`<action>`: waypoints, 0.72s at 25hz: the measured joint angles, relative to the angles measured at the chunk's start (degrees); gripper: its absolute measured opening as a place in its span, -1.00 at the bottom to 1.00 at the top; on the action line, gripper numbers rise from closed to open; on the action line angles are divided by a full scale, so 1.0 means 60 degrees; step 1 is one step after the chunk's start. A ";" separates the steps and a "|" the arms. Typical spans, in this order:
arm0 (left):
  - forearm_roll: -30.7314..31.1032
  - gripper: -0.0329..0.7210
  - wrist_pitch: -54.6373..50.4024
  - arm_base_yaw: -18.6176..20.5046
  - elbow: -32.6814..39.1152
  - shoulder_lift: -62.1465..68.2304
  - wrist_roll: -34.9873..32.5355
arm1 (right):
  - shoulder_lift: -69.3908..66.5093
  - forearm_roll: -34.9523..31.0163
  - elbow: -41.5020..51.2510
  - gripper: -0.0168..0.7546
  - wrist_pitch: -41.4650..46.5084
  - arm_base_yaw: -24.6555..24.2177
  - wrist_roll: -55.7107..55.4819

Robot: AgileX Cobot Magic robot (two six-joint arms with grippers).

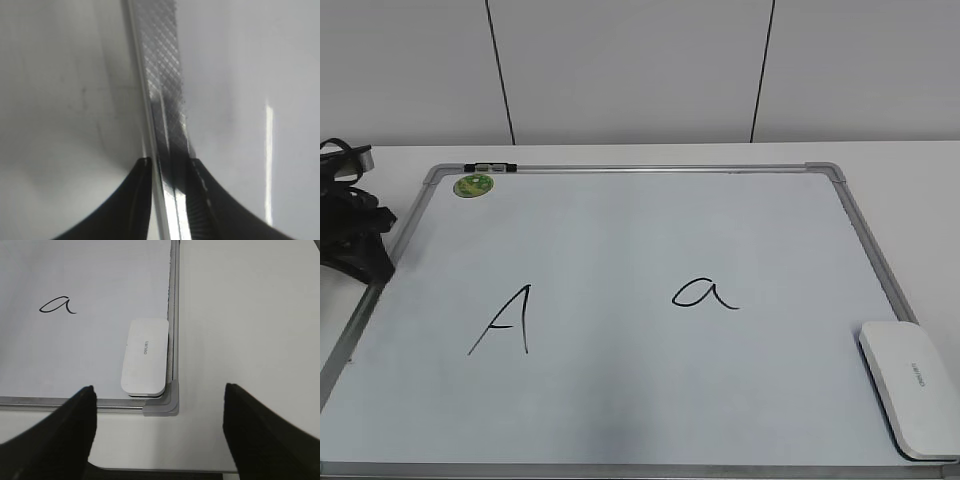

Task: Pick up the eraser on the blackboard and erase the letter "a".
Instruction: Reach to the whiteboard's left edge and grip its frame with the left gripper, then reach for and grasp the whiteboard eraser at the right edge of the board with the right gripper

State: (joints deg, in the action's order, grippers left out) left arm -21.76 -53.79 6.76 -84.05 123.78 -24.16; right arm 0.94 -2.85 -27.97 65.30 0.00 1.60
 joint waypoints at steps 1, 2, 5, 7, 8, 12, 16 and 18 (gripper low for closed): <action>-0.0018 -0.52 0.0000 0.0000 0.0000 0.0000 0.0000 | 0.0000 0.0000 0.0000 0.56 0.0000 0.0000 0.0000; -0.0018 -0.58 0.0000 0.0000 0.0000 0.0000 0.0000 | 0.0000 0.0000 0.0000 0.56 0.0000 0.0000 0.0000; -0.0041 -0.77 -0.0023 0.0000 -0.0018 0.0000 0.0000 | 0.0000 0.0000 0.0000 0.56 0.0000 0.0000 0.0000; -0.0086 -0.81 -0.0027 0.0002 -0.0018 0.0000 0.0063 | 0.0000 0.0000 0.0000 0.56 0.0000 0.0000 0.0000; -0.0086 -0.81 -0.0027 0.0019 -0.0018 0.0000 0.0077 | 0.0000 0.0000 0.0000 0.56 0.0000 0.0000 0.0000; -0.0101 -0.81 -0.0044 0.0019 -0.0018 0.0000 0.0101 | 0.0000 -0.0091 0.0000 0.56 0.0000 0.0000 0.0000; -0.0101 -0.82 -0.0043 0.0019 -0.0018 0.0000 0.0101 | 0.0000 -0.0373 -0.0057 0.56 -0.0102 0.0000 0.0000; -0.0101 -0.82 -0.0043 0.0019 -0.0018 0.0000 0.0101 | -0.0366 -0.0411 -0.0263 0.56 -0.0463 0.0000 0.0023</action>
State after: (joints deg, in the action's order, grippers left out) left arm -22.37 -54.04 6.88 -84.16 123.78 -23.55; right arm -1.26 -5.32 -29.55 62.53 0.00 1.74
